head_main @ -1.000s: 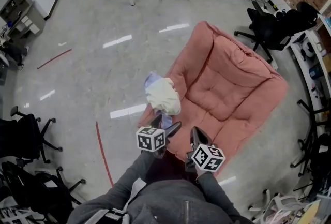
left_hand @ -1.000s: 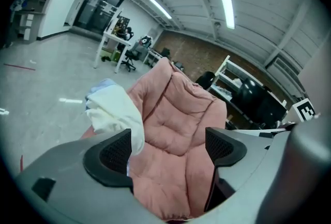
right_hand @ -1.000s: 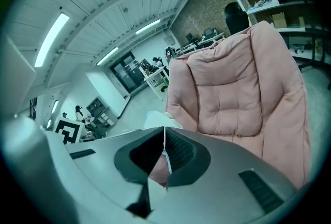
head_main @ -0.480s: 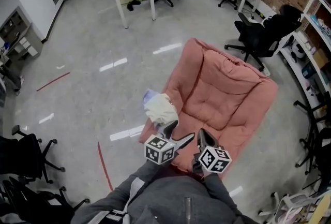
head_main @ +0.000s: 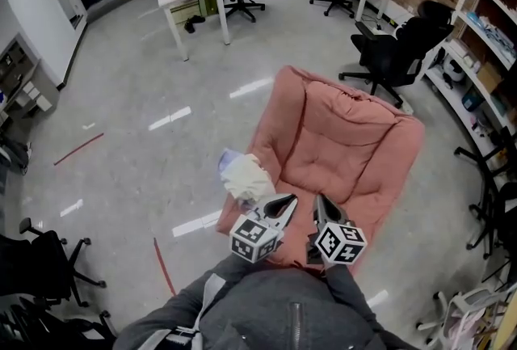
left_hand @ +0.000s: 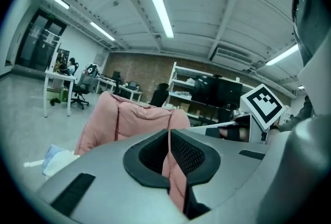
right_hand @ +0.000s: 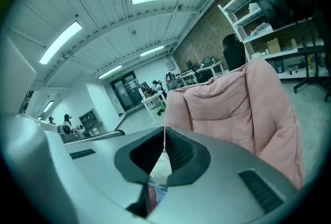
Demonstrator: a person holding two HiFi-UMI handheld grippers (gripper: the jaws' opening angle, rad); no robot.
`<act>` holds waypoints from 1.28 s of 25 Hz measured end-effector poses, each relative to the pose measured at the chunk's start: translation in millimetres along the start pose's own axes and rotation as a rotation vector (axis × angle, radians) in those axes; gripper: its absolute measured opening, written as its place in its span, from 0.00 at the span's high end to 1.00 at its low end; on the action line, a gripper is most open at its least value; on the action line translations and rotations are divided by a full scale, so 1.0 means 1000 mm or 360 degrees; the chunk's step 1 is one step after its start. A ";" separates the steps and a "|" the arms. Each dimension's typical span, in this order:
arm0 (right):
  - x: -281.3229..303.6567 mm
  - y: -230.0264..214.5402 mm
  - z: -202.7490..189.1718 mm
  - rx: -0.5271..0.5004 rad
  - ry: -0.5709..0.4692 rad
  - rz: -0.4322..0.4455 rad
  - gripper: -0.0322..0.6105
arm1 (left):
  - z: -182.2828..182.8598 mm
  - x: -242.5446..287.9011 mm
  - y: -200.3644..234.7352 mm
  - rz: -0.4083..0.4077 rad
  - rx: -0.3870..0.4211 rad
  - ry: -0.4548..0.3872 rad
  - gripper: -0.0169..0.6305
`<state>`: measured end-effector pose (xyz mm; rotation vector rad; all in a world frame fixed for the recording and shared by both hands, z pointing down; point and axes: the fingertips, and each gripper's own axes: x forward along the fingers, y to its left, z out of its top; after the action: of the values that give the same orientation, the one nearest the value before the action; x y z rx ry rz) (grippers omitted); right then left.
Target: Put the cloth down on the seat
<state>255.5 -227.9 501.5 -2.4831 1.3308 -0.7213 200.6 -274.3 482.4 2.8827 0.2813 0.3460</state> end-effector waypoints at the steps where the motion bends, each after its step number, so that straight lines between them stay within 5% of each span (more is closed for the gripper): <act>1: -0.001 0.000 0.001 0.0001 -0.0006 0.0005 0.93 | 0.002 0.000 0.001 -0.0002 0.0018 -0.0003 0.95; 13: -0.014 -0.016 -0.001 -0.0129 0.0011 -0.0094 0.93 | -0.016 0.013 -0.003 -0.0021 0.0044 0.0101 0.96; 20: -0.016 -0.012 -0.003 -0.0175 0.0007 -0.0076 0.93 | -0.025 0.012 0.000 0.0000 -0.0091 0.0141 0.96; 32: -0.011 -0.005 -0.012 -0.0175 0.0059 -0.0056 0.93 | -0.036 0.004 0.006 0.0060 -0.0129 0.0172 0.96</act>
<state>247.4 -215.4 510.5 -2.5970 1.3776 -0.7240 196.7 -271.8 518.6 2.7976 0.2258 0.5093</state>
